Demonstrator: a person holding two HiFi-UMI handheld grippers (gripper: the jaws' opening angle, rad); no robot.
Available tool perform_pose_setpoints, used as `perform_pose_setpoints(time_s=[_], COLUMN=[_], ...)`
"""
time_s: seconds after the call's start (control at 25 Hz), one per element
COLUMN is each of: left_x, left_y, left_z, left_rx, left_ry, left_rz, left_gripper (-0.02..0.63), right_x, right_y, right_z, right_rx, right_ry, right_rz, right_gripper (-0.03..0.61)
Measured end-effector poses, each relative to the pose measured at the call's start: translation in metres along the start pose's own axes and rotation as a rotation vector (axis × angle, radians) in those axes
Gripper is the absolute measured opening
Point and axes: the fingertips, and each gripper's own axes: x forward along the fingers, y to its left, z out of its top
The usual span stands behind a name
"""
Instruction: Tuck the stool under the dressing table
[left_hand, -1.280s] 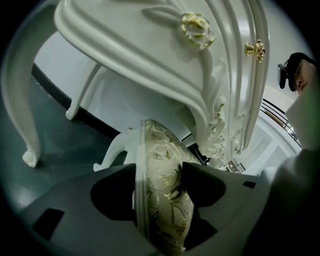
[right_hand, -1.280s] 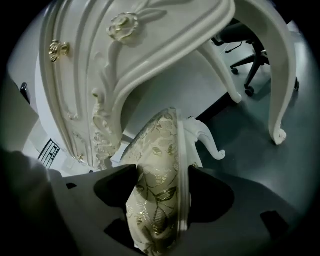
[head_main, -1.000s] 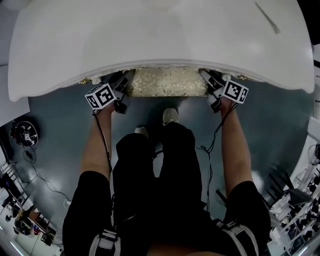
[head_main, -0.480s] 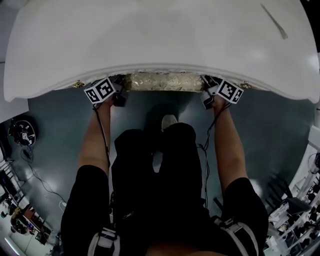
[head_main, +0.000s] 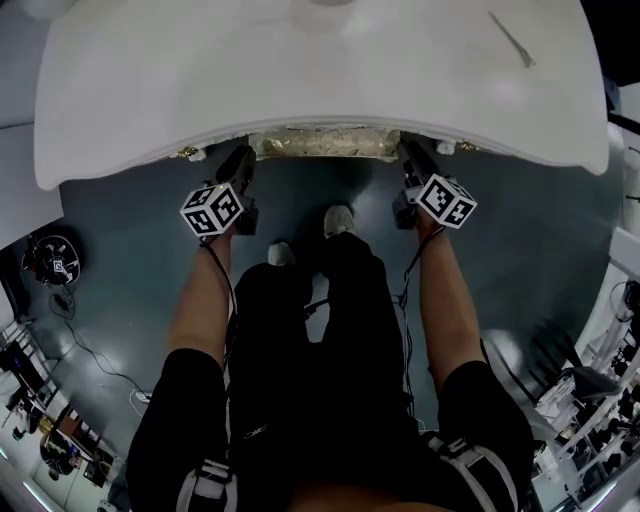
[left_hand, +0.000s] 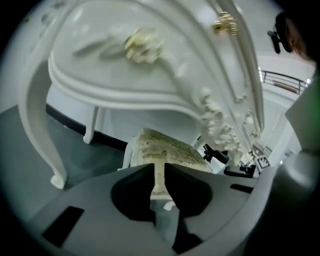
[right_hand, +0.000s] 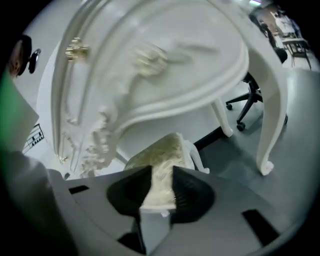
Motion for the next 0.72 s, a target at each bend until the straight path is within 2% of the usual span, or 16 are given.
perform_pose_setpoints(time_s=[0.08,0.24,0.36,0.48,0.52,0.64,0.72], left_x=[-0.036,-0.125,-0.188,-0.240,-0.256,-0.300,-0.328], left_y=[-0.026,-0.097,-0.149,-0.194,-0.205,-0.235,-0.251], left_z=[-0.001,0.025,0.071,0.125,0.143,0.200,0.237], left_rx=[0.065,0.131,0.253,0.358,0.364,0.315,0.317], left_ry=[0.023,0.034,0.004,-0.050,-0.070,-0.156,-0.226], left_rz=[-0.006,-0.063,-0.079,-0.096,-0.098,-0.108,-0.087], left_gripper=[0.018,0.017,0.017,0.017,0.017,0.017,0.017], right_x=[-0.034,-0.107,-0.154,-0.191,-0.204,-0.237,-0.259], right_y=[0.034,0.130,0.208,0.280,0.303,0.367,0.406], right_z=[-0.002,-0.005,0.003,0.027,0.037,0.079,0.108], right_rx=[-0.049,-0.161,-0.251,-0.370,-0.405,-0.484,-0.519], right_ry=[0.022,0.022,0.024,-0.036,-0.071,-0.217,-0.321], right_rz=[-0.006,0.015,0.032,0.019,0.011,0.010,0.018], right_gripper=[0.015,0.015,0.014,0.014,0.014,0.012,0.012])
